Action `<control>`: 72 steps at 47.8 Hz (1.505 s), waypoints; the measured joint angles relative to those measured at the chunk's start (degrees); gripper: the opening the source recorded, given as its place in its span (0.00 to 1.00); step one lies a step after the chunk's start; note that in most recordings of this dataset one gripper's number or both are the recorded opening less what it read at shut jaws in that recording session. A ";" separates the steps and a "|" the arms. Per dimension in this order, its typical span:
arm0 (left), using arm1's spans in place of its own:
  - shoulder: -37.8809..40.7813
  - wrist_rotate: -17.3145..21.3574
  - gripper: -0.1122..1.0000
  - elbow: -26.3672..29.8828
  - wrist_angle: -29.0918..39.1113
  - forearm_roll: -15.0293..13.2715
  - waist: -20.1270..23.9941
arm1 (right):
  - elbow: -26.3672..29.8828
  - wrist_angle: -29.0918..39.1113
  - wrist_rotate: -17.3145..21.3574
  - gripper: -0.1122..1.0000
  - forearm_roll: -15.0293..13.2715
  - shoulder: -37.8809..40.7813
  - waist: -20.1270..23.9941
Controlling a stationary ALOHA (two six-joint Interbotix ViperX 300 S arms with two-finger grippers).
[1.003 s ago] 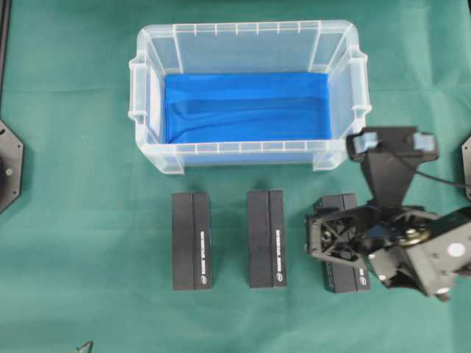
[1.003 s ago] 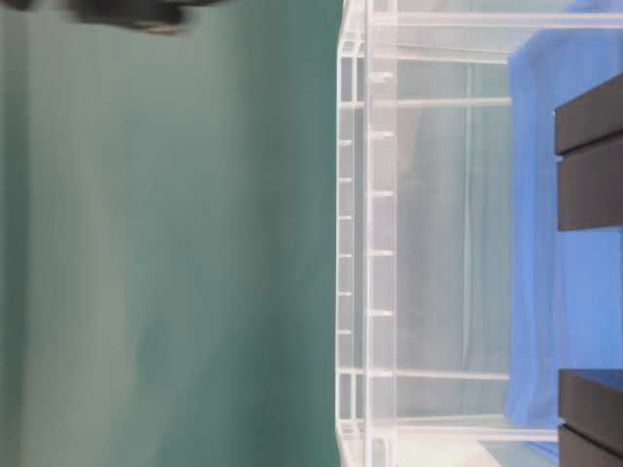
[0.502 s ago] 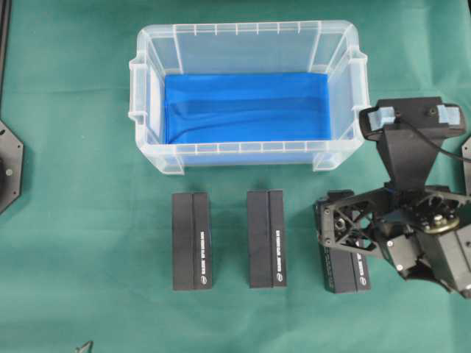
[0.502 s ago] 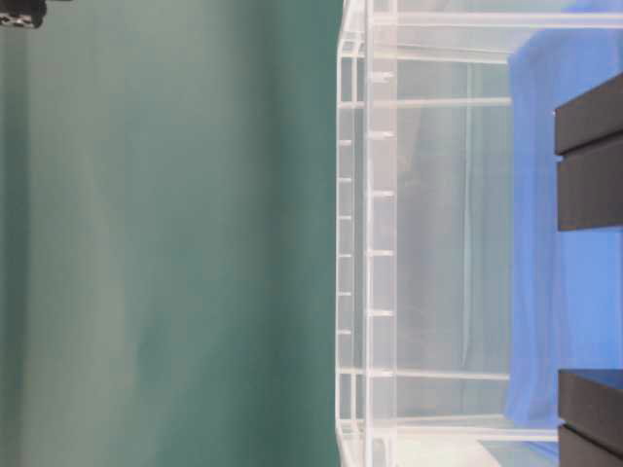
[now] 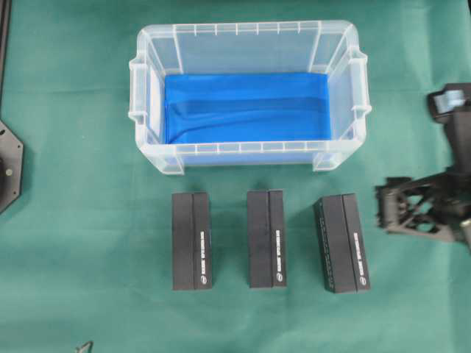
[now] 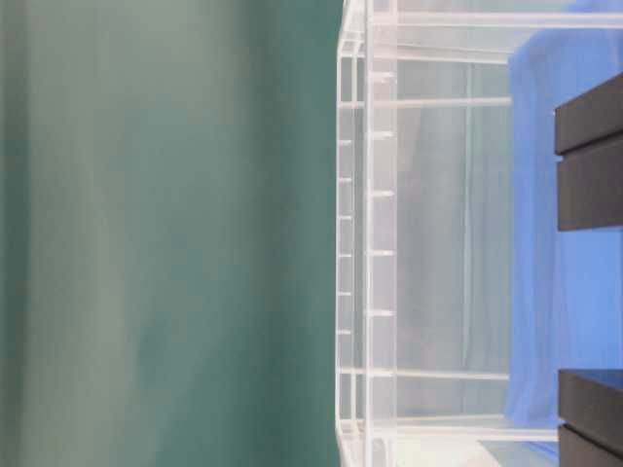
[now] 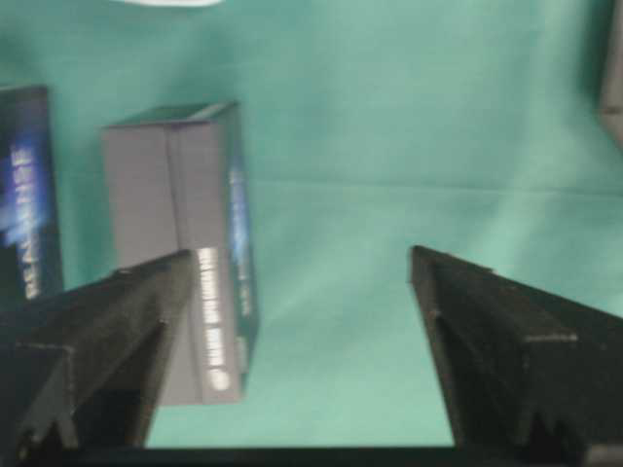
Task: Take the box out of the case with the right arm.
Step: 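Open the right gripper and withdraw it to the right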
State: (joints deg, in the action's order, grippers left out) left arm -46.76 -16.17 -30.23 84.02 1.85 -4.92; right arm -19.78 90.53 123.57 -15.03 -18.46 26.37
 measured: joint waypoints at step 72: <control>0.00 -0.09 0.10 -0.09 0.00 0.00 0.00 | -7.82 -9.58 -39.81 0.90 -0.26 -10.11 -36.91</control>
State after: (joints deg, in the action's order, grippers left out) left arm -46.76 -16.26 -30.32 84.02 1.85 -4.92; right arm -27.60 80.95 83.76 -15.29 -28.56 -10.55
